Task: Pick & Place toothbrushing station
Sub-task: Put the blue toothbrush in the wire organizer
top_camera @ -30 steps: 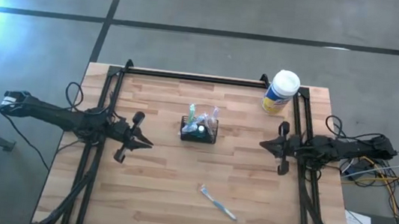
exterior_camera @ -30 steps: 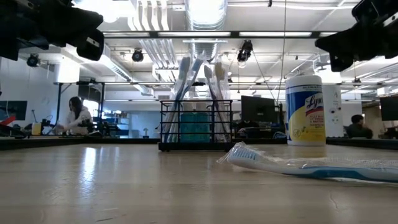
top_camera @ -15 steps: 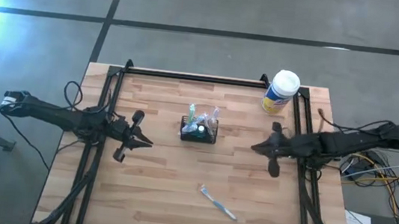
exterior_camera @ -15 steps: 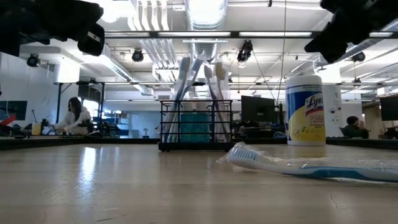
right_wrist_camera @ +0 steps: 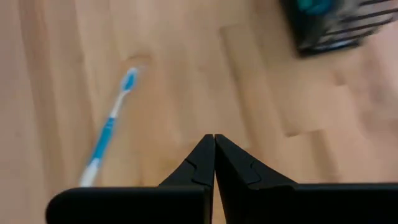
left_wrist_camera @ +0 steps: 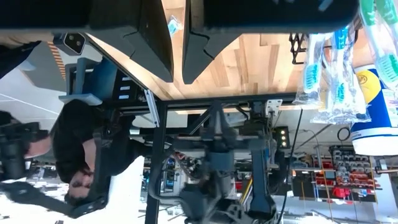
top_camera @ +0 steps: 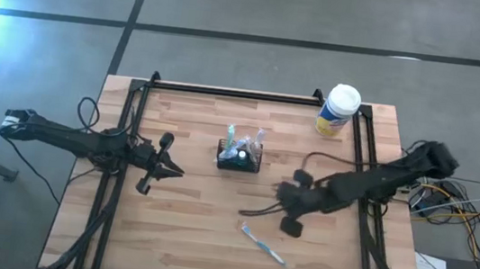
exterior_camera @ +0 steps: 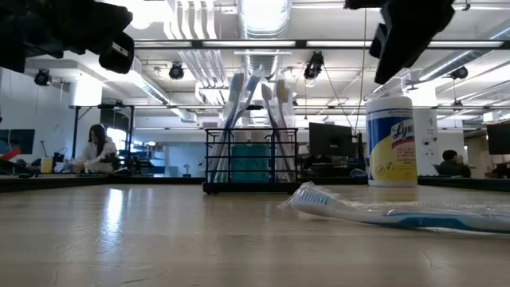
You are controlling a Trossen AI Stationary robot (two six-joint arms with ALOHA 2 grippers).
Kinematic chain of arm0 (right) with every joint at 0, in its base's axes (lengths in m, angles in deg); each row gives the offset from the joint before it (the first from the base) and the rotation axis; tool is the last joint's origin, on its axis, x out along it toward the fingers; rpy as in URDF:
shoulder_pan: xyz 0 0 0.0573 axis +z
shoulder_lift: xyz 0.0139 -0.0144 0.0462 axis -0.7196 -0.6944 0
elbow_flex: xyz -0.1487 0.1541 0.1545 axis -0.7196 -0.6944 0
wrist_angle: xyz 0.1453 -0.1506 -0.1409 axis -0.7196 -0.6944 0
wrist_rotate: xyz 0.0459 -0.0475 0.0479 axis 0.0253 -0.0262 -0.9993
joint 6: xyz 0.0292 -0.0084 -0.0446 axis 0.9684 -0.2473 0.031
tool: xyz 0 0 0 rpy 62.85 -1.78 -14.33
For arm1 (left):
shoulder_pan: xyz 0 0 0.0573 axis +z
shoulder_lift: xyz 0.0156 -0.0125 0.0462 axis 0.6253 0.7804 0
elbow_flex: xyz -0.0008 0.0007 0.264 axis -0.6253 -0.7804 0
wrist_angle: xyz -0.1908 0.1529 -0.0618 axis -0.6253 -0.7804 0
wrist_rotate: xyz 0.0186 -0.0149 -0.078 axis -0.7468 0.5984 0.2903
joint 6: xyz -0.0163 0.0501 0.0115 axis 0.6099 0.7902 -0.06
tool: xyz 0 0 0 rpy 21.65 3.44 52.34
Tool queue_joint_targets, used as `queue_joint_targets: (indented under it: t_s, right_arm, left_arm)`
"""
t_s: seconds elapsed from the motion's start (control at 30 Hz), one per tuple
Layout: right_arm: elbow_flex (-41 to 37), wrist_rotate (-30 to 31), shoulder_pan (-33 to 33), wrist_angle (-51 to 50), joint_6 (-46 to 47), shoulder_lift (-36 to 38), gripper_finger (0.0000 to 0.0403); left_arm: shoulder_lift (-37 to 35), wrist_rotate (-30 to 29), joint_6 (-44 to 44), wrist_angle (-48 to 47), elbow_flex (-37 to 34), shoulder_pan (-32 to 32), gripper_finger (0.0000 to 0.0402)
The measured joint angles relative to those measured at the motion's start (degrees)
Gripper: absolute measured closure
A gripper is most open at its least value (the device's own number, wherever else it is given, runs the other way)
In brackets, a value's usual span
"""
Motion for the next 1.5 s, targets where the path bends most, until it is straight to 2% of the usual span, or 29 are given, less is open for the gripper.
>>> queue_joint_targets:
  t_s: [0.17, 0.43, 0.6, 0.77, 1.07, 1.4, 1.5]
  right_arm:
    - [10.1, -7.8, -0.1, -2.1, 3.3, -11.9, 0.0381]
    - [24.8, -18.0, -0.1, -5.1, 9.5, -28.8, 0.0274]
    - [32.5, -19.4, 0.3, -10.9, 12.0, -36.3, 0.0212]
    - [35.6, -19.8, 0.9, -12.3, 14.0, -40.6, 0.0179]
    - [34.8, -20.0, 1.2, -14.2, 15.0, -44.3, 0.0163]
    - [34.2, -21.1, 1.2, -14.4, 11.4, -47.4, 0.0179]
    - [34.2, -21.8, 1.1, -14.7, 9.2, -48.2, 0.0196]
  left_arm:
    - [0.0, 0.0, 0.3, -1.6, -0.1, 0.0, 0.0362]
    - [0.0, 0.0, 0.4, -2.2, -0.6, 0.0, 0.0362]
    - [0.0, 0.3, 0.5, -4.2, -0.7, 0.0, 0.0362]
    - [0.0, 0.3, 1.7, -4.1, -0.7, 0.0, 0.0362]
    - [0.0, 0.3, 0.7, -4.2, -0.7, 0.0, 0.0362]
    - [0.0, 0.3, 0.0, -4.4, -0.7, 0.0, 0.0362]
    - [0.0, 0.3, 0.0, -4.4, -0.7, 0.0, 0.0362]
